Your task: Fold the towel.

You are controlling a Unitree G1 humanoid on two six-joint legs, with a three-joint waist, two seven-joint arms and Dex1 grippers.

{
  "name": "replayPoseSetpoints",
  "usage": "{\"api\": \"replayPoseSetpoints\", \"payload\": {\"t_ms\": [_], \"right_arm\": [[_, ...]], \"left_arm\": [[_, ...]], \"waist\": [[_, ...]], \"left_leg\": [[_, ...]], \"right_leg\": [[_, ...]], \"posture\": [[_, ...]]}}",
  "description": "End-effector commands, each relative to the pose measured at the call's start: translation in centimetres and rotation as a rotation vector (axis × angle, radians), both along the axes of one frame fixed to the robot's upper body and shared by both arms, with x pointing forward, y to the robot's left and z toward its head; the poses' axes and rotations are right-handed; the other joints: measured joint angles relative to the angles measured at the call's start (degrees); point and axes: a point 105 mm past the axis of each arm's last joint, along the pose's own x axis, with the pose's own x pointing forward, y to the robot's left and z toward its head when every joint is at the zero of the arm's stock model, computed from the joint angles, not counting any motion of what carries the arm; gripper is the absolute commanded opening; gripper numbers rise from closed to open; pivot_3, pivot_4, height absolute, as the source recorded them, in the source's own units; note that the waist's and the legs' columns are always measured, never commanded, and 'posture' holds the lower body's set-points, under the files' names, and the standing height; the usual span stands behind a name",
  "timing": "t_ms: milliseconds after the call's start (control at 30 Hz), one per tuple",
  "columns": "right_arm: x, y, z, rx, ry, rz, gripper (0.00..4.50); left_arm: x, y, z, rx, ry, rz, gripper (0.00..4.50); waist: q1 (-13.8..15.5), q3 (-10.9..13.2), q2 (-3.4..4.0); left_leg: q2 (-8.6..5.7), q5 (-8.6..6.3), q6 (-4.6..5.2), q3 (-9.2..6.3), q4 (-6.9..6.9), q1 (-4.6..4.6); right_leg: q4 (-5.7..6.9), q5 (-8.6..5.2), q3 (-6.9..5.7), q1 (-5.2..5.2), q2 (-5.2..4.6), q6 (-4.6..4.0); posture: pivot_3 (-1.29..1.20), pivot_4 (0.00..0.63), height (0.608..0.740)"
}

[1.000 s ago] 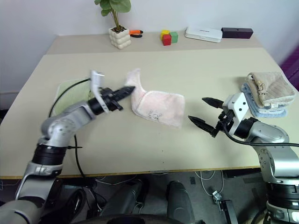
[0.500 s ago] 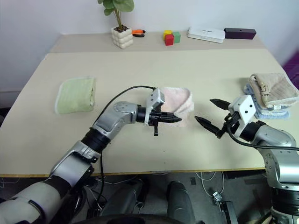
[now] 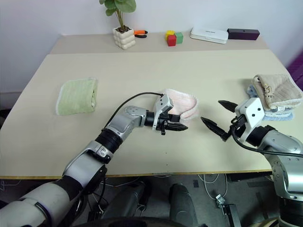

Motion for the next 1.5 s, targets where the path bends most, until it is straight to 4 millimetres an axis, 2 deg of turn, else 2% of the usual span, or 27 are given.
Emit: {"api": "replayPoseSetpoints", "payload": {"t_ms": [33, 133, 200, 267, 433, 467, 533, 567, 633, 700, 733, 800, 867, 900, 967, 1100, 1233, 1333, 1433, 1500], "right_arm": [[0.1, 0.6, 1.9, 0.0, -0.066, 0.024, 4.5], [0.5, 0.6, 2.1, -0.004, -0.072, 0.022, 4.5], [0.7, 0.4, 2.3, -0.002, -0.075, 0.018, 4.5], [0.9, 0.2, 2.5, -0.003, -0.082, 0.012, 4.5], [1.8, -0.2, 3.9, 0.082, -0.124, -0.035, 4.5], [2.0, -0.1, 4.1, 0.086, -0.137, -0.046, 4.5], [2.3, 1.2, 5.9, 0.18, -0.198, -0.036, 4.5], [3.0, 2.1, 7.2, 0.272, -0.25, -0.071, 4.5], [4.3, 3.2, 8.4, 0.381, -0.3, -0.148, 4.5], [5.8, 4.3, 8.4, 0.524, -0.296, -0.26, 3.96], [6.2, 5.0, 8.3, 0.532, -0.296, -0.284, 3.6], [6.7, 6.3, 7.9, 0.542, -0.285, -0.311, 2.68], [7.0, 7.1, 7.9, 0.618, -0.27, -0.336, 1.61], [7.1, 8.3, 7.8, 0.63, -0.261, -0.324, 1.06], [7.5, 10.2, 7.0, 0.657, -0.21, -0.328, 0.05], [7.9, 10.2, 3.7, 0.636, -0.123, -0.451, 0.05], [7.8, 10.6, 0.2, 0.568, -0.022, -0.496, 0.05], [8.0, 10.1, -2.6, 0.529, 0.066, -0.549, 0.05], [8.2, 9.9, -4.4, 0.494, 0.106, -0.56, 0.05], [8.2, 9.1, -5.5, 0.467, 0.116, -0.588, 0.05]], "left_arm": [[-1.3, 0.4, 2.0, -0.081, 0.0, -0.098, 4.41], [-2.3, 1.0, 3.3, -0.139, -0.101, -0.154, 4.47], [-3.3, 1.6, 4.4, -0.189, -0.049, -0.206, 4.47], [-3.7, 1.8, 4.9, -0.218, -0.09, -0.217, 4.47], [-2.6, 2.7, 6.3, -0.301, -0.074, -0.129, 4.47], [-2.1, 2.9, 6.8, -0.324, -0.041, -0.099, 4.47], [1.1, 3.9, 8.9, -0.431, -0.08, 0.099, 4.47], [3.3, 5.0, 10.2, -0.505, -0.07, 0.246, 4.47], [5.7, 6.5, 11.5, -0.597, -0.032, 0.41, 4.47], [7.3, 7.2, 11.4, -0.61, -0.012, 0.54, 3.95], [7.7, 7.2, 11.1, -0.611, 0.003, 0.565, 3.61], [7.9, 6.8, 10.8, -0.605, 0.008, 0.593, 2.7], [8.2, 6.4, 10.5, -0.596, 0.021, 0.631, 1.59], [8.0, 6.0, 10.4, -0.591, 0.017, 0.624, 1.02], [7.8, 5.1, 9.9, -0.573, 0.04, 0.618, 0.02], [7.9, 4.3, 8.2, -0.5, 0.055, 0.657, 0.02], [7.6, 3.3, 6.2, -0.412, 0.093, 0.673, 0.02], [7.4, 2.6, 4.9, -0.355, 0.107, 0.673, 0.02], [7.6, 2.7, 3.6, -0.297, 0.111, 0.692, 0.02], [7.9, 3.1, 2.1, -0.225, 0.121, 0.722, 0.02]], "waist": [[-0.08, 0.0, 0.0], [-0.04, -0.01, 0.01], [-0.03, -0.01, 0.01], [0.04, -0.01, 0.01], [0.03, -0.01, 0.02], [0.02, -0.01, 0.02], [-0.08, 0.0, 0.01], [-0.13, -0.01, 0.01], [-0.24, 0.0, 0.02], [-0.23, -0.05, -0.02], [-0.07, -0.08, 0.04], [0.32, -0.08, 0.03], [0.29, -0.08, 0.02], [0.29, -0.08, 0.03], [-0.07, -0.08, 0.03], [-0.03, -0.09, 0.04], [-0.23, -0.1, 0.07], [-0.27, -0.11, 0.07], [-0.29, -0.11, 0.08], [-0.31, -0.11, 0.09]], "left_leg": [[0.0, 0.0, 0.0, 0.0, 0.01, 0.0], [0.0, 0.0, -0.01, 0.0, 0.01, 0.01], [0.0, 0.0, -0.01, 0.0, 0.01, 0.01], [0.0, 0.0, -0.01, 0.0, 0.01, 0.01], [0.0, 0.01, -0.01, 0.01, 0.08, 0.03], [0.0, 0.01, -0.01, 0.01, 0.08, 0.03], [0.0, 0.01, 0.0, 0.0, 0.06, 0.04], [0.01, 0.02, -0.02, 0.0, 0.06, 0.03], [0.04, 0.06, -0.08, 0.0, 0.08, 0.03], [0.05, 0.1, -0.14, 0.0, 0.02, 0.05], [0.07, 0.11, -0.16, -0.03, -0.01, 0.06], [0.02, 0.28, -0.38, -0.05, -0.03, 0.06], [-0.09, 0.33, -0.32, -0.08, -0.04, 0.01], [-0.15, 0.32, -0.28, -0.08, -0.03, 0.0], [-0.2, 0.32, -0.26, -0.06, -0.01, -0.02], [-0.17, 0.26, -0.38, -0.05, 0.01, 0.07], [-0.15, 0.21, -0.31, -0.06, 0.01, 0.13], [-0.14, 0.25, -0.33, -0.06, 0.0, 0.14], [-0.14, 0.25, -0.34, -0.05, 0.01, 0.14], [-0.14, 0.24, -0.33, -0.05, 0.01, 0.14]], "right_leg": [[0.0, 0.0, 0.01, 0.0, 0.0, 0.0], [0.03, 0.01, 0.01, -0.01, 0.01, 0.0], [0.02, 0.01, 0.01, -0.01, 0.01, 0.0], [0.02, 0.01, 0.02, -0.01, 0.01, 0.0], [0.03, 0.01, 0.03, 0.04, 0.01, -0.02], [0.03, 0.02, 0.03, 0.04, 0.01, -0.02], [0.06, 0.02, 0.02, 0.02, 0.01, -0.01], [0.08, 0.02, 0.04, -0.01, 0.02, -0.01], [0.12, 0.07, 0.05, -0.06, 0.05, -0.08], [0.14, 0.09, 0.06, -0.1, 0.04, -0.07], [0.14, 0.09, 0.05, -0.1, 0.07, -0.07], [0.19, 0.14, 0.03, -0.1, 0.06, 0.0], [0.16, 0.16, 0.04, -0.12, 0.03, 0.04], [0.15, 0.18, 0.07, -0.12, 0.01, 0.08], [0.1, 0.24, 0.13, -0.11, 0.02, 0.17], [0.23, 0.28, 0.15, -0.09, 0.06, 0.2], [0.29, 0.3, 0.16, -0.09, 0.11, 0.16], [0.34, 0.3, 0.17, -0.11, 0.2, 0.16], [0.34, 0.3, 0.17, -0.11, 0.21, 0.16], [0.34, 0.3, 0.17, -0.11, 0.21, 0.16]], "posture": [[0.0, 0.15, 0.74], [0.0, 0.15, 0.74], [0.0, 0.15, 0.74], [0.0, 0.15, 0.74], [0.0, 0.15, 0.74], [0.0, 0.15, 0.74], [0.0, 0.15, 0.74], [0.0, 0.15, 0.74], [0.0, 0.15, 0.74], [0.0, 0.15, 0.74], [0.0, 0.15, 0.74], [0.0, 0.15, 0.74], [0.0, 0.15, 0.74], [0.0, 0.15, 0.74], [0.0, 0.15, 0.74], [0.0, 0.15, 0.74], [0.0, 0.15, 0.74], [0.0, 0.15, 0.74], [0.0, 0.15, 0.74], [0.0, 0.15, 0.74]]}}
